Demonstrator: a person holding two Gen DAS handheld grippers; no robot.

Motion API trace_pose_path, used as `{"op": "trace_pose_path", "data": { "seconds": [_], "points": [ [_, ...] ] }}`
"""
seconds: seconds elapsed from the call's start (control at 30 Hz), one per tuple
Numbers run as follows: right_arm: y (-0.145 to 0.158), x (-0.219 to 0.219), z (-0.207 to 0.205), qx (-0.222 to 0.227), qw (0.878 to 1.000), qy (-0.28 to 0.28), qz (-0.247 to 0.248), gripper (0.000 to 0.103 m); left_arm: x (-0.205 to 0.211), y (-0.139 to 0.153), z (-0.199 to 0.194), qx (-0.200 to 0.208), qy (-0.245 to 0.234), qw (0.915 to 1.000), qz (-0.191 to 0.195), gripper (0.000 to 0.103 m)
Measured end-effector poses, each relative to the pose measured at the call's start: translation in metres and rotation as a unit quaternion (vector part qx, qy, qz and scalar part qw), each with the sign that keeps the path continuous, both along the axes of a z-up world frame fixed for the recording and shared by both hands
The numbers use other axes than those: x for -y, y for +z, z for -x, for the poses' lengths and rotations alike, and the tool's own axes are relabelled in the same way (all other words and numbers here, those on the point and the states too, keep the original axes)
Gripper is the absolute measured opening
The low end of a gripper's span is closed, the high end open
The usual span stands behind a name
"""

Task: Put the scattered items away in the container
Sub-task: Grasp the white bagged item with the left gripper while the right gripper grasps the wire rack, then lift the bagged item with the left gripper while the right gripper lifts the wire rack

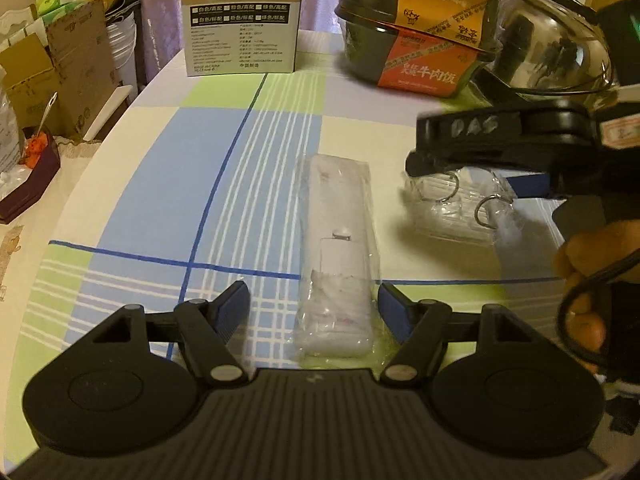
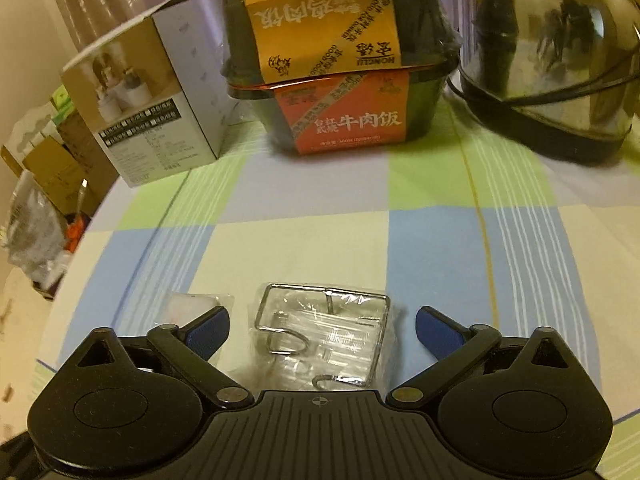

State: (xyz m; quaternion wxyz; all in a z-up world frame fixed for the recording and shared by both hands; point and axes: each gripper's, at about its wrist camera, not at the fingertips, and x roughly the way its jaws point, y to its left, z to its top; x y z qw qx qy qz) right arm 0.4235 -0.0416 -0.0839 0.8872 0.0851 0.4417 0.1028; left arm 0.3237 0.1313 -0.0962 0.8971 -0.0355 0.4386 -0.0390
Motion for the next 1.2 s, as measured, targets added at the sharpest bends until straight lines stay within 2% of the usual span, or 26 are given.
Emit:
{"op": "trace_pose_path", "data": {
  "seconds": [0.07, 0.17, 0.43, 0.53, 0.6, 0.8, 1.0, 1.2],
  "points": [
    [-0.003, -0.001, -0.001, -0.006, 1.000, 0.001, 0.003, 0.076, 0.000, 0.000, 0.000, 0.002, -0.002, 1.0000, 0.006, 0.067],
    [-0.001, -0.002, 0.003, 0.003, 1.000, 0.008, 0.017, 0.071, 0.000, -0.001, -0.001, 0.006, -0.011, 0.9999, 0.008, 0.067],
    [0.004, 0.021, 0.038, 0.015, 0.999, 0.018, 0.045, 0.070, 0.010, -0.002, -0.007, 0.009, -0.034, 0.9993, -0.007, 0.062],
    [0.005, 0.032, 0.060, 0.019, 0.998, 0.019, 0.059, 0.070, 0.017, -0.002, -0.006, 0.012, -0.044, 0.9984, -0.034, 0.051],
    [0.005, 0.040, 0.072, 0.019, 0.998, 0.019, 0.063, 0.070, 0.019, -0.001, -0.004, 0.014, -0.047, 0.9977, -0.046, 0.037],
    [0.009, 0.058, 0.106, 0.009, 0.997, 0.024, 0.074, 0.070, 0.028, 0.004, 0.008, 0.003, -0.057, 0.9971, -0.051, 0.033],
    [0.017, 0.073, 0.152, -0.002, 0.996, 0.027, 0.082, 0.070, 0.052, 0.010, 0.039, -0.014, -0.071, 0.9963, -0.046, 0.033],
    [0.020, 0.090, 0.205, -0.009, 0.994, 0.038, 0.101, 0.070, 0.087, 0.015, 0.102, -0.028, -0.081, 0.9960, -0.023, 0.033]
  ]
}}
